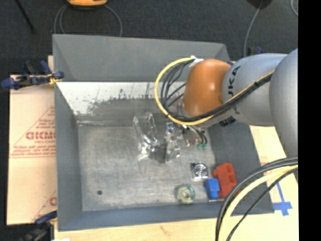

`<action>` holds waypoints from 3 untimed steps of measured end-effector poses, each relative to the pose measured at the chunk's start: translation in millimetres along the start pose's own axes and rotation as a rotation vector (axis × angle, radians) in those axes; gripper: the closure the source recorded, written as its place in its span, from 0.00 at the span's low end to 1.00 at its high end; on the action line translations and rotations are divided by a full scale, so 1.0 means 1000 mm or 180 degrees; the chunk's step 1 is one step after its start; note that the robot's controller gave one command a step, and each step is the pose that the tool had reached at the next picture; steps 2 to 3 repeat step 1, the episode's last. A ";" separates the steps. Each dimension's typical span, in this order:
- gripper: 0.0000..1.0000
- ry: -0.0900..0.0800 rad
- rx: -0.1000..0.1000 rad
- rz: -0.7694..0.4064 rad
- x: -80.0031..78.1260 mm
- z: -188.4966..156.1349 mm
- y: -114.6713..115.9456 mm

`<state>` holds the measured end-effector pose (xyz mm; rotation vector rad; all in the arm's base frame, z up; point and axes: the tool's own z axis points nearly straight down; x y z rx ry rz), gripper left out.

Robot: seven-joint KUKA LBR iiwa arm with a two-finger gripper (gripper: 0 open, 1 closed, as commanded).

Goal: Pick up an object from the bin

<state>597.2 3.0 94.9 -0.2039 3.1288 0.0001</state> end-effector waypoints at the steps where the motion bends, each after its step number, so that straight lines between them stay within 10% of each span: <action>1: 1.00 -0.0025 0.0011 -0.0078 -0.004 -0.202 -0.010; 3: 1.00 -0.0025 0.0011 -0.0078 -0.004 -0.202 -0.010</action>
Offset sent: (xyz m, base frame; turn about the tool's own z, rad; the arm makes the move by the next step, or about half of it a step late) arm 0.0016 -0.0081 0.1955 -0.0276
